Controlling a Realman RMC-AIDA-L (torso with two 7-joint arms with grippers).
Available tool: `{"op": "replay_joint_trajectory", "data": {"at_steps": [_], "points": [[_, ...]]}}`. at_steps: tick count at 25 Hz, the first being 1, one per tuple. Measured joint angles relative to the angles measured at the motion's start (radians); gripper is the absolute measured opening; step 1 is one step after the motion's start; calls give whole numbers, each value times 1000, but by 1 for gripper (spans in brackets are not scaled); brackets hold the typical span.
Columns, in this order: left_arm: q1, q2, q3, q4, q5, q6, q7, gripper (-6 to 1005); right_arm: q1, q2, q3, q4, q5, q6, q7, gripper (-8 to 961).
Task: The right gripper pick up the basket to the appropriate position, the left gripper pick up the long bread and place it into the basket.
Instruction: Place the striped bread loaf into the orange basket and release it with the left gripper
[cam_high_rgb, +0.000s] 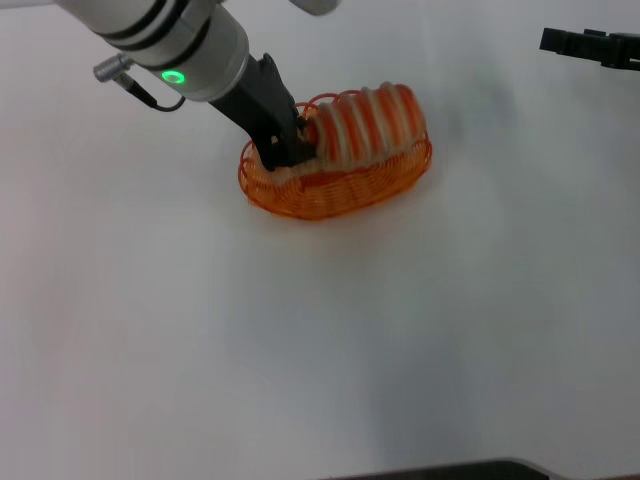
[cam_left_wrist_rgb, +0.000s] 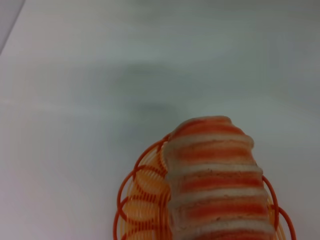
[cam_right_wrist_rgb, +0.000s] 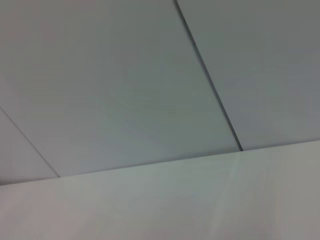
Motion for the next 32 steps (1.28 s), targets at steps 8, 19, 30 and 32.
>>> {"op": "replay_joint_trajectory", "data": {"at_steps": [8, 19, 30, 32], "points": [[17, -1, 76, -29, 0, -77, -1, 206, 1, -1, -6, 0, -1, -1, 2, 891], [43, -3, 125, -33, -6, -143, -13, 196, 0, -1, -4, 0, 0, 7, 5, 890], [51, -1, 133, -44, 0, -189, -59, 447, 6, -1, -2, 0, 0, 10, 10, 890], [55, -1, 127, -44, 0, -192, -67, 483, 7, -1, -1, 0, 0, 10, 11, 890]]}}
